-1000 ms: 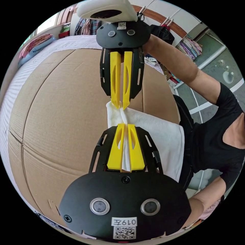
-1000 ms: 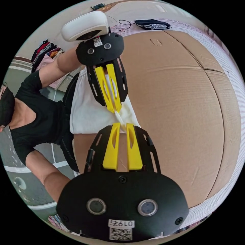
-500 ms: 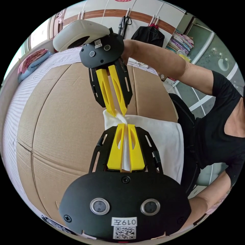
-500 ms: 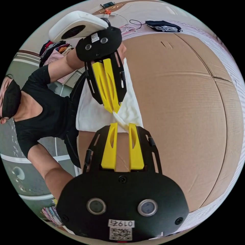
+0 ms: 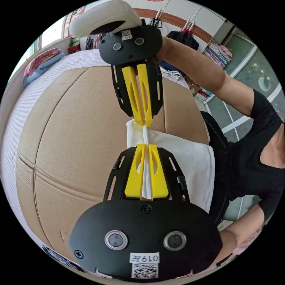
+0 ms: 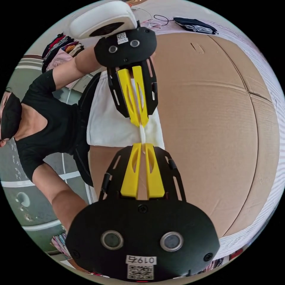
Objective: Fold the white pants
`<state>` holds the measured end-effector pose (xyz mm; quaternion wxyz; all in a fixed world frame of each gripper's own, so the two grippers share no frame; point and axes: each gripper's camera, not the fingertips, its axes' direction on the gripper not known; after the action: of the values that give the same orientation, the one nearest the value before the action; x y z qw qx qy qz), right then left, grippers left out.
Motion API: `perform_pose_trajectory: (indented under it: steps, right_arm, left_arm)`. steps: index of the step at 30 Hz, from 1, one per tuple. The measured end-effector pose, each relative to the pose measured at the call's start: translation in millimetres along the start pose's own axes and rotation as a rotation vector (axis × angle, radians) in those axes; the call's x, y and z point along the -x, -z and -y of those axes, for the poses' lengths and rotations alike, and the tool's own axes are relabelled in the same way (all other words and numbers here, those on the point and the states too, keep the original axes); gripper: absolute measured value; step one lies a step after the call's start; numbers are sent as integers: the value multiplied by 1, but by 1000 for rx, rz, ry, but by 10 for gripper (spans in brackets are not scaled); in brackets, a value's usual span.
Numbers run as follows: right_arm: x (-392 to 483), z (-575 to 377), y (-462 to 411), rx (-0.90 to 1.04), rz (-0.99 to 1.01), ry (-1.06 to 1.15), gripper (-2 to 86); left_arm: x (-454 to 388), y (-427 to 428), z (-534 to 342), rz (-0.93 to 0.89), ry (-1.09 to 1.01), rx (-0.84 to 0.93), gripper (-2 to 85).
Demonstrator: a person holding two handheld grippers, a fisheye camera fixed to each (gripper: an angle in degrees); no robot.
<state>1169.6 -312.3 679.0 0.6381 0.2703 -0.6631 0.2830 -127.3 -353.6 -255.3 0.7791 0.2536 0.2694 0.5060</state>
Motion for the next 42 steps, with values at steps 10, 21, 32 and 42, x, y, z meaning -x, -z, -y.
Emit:
perform_pose_trajectory:
  steps: [10, 21, 32, 42]
  right_arm:
    - [-37, -5, -42, -25, 11, -213, 16]
    - [53, -85, -22, -565, -227, -338, 41]
    - [99, -76, -74, -704, -112, -189, 103]
    - [84, -51, -81, -530, -143, -37, 62]
  left_arm:
    - [29, -6, -43, -70, 173, 47, 10]
    - [16, 61, -122, 7, 280, -164, 14]
    - [-63, 130, -261, 136, 312, -164, 18]
    - [-106, 148, -310, 183, 318, -102, 42]
